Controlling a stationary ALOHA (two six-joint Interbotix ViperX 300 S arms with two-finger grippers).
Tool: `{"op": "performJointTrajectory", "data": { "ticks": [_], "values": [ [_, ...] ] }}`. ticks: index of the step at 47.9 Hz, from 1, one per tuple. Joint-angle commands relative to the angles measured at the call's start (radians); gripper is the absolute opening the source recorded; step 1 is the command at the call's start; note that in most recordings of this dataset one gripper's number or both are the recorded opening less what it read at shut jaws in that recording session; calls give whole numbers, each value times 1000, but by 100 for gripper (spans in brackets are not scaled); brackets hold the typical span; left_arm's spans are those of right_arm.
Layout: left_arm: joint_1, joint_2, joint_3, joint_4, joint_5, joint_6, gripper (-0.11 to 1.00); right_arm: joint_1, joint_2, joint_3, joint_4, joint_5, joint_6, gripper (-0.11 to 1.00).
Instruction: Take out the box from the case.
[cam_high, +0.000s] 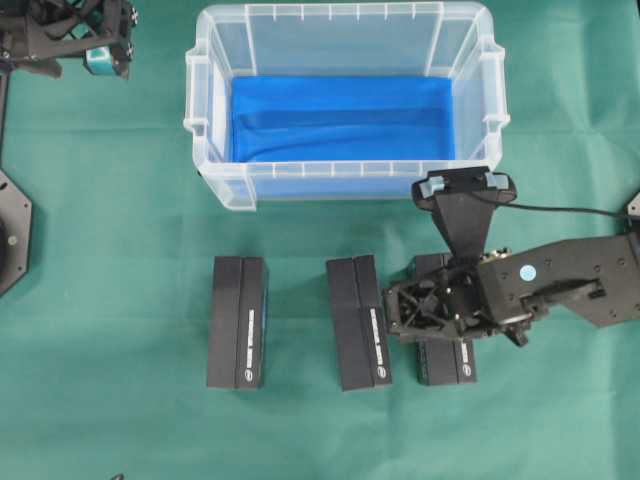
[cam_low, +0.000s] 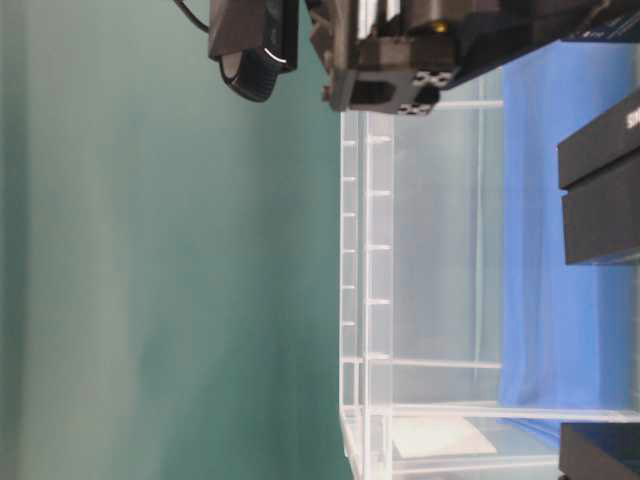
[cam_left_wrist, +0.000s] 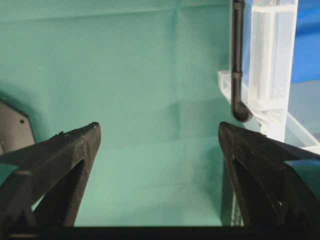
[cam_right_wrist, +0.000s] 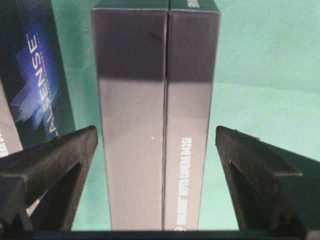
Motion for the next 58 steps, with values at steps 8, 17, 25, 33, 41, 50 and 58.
{"op": "performJointTrajectory", "data": {
  "ticks": [8, 17, 25, 33, 41, 50, 58],
  "values": [
    [6, -15, -11, 3, -3, 2, 98, -5, -25, -31, -2, 0, 0, 92],
    [6, -15, -9, 2, -3, 2, 98, -6, -52, -69, -2, 32, -2, 92],
    [8, -15, -9, 2, -3, 2, 98, -14, -91, -143, -2, 153, -5, 92],
    [8, -15, -11, 3, -3, 2, 98, -18, -117, -232, -23, 296, -8, 91],
    [8, -15, -11, 2, -3, 2, 98, -18, -121, -341, -69, 410, -11, 91],
    [8, -17, -11, 2, -2, 0, 98, -20, -120, -357, -78, 442, -17, 91],
    [8, -17, -11, 2, -2, 0, 98, -14, -126, -345, -72, 449, -17, 91]
  ]
}}
